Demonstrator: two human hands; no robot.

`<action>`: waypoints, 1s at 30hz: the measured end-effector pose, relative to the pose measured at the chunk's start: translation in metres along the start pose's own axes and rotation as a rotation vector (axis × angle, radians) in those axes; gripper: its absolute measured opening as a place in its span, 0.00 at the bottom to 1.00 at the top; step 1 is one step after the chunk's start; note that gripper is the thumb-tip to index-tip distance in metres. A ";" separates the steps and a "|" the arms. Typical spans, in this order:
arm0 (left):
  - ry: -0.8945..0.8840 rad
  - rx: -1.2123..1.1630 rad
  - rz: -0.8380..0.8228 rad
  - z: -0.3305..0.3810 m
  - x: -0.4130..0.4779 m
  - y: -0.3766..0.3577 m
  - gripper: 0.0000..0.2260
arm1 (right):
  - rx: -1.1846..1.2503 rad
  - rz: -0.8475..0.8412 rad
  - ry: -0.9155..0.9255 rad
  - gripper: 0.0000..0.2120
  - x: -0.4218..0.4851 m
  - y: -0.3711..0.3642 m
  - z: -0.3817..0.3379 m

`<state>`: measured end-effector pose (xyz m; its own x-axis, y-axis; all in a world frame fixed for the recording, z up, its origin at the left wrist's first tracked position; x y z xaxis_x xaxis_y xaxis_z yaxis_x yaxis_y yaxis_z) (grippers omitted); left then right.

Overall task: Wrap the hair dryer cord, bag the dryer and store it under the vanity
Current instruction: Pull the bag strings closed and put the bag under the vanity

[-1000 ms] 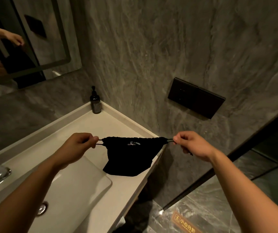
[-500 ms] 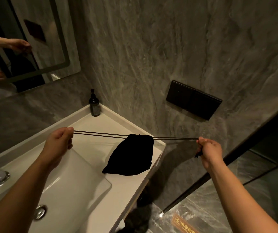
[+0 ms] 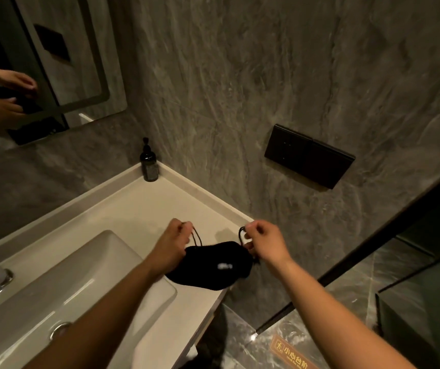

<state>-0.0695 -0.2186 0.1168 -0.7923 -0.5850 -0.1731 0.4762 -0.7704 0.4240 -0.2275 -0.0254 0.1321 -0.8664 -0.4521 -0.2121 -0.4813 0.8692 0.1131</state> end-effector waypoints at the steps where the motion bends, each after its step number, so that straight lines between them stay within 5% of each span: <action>1: -0.034 0.092 -0.005 0.000 -0.006 -0.016 0.10 | 0.061 0.013 -0.063 0.12 -0.009 -0.009 0.018; 5: -0.178 0.357 -0.031 -0.011 -0.044 -0.073 0.08 | 0.302 0.107 -0.186 0.13 -0.054 -0.029 0.073; 13: 0.008 0.099 -0.062 -0.039 -0.012 -0.064 0.10 | 0.602 0.170 -0.288 0.11 -0.029 -0.024 0.076; 19: -0.177 0.576 -0.139 -0.062 0.006 -0.074 0.08 | 0.039 0.299 -0.295 0.13 -0.019 0.002 0.132; 25: -0.202 0.727 0.104 -0.091 -0.007 -0.064 0.13 | 0.095 0.337 -0.133 0.07 -0.043 -0.012 0.136; 30: 0.213 0.530 0.175 -0.141 -0.016 -0.049 0.42 | 0.301 0.325 -0.498 0.38 -0.072 -0.025 0.183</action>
<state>-0.0263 -0.2077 -0.0263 -0.5992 -0.7721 -0.2117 0.2944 -0.4585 0.8385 -0.1288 0.0222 -0.0335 -0.7612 -0.0744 -0.6442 -0.0854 0.9962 -0.0142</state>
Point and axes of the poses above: each hand's wrist, its own x-axis towards the middle knuckle, its own y-axis out of the back of the hand, z = x × y, the point moved 10 cm from there along x, towards the middle knuckle, and after that the axes turned 14 degrees about x, right-handed, at the moved point
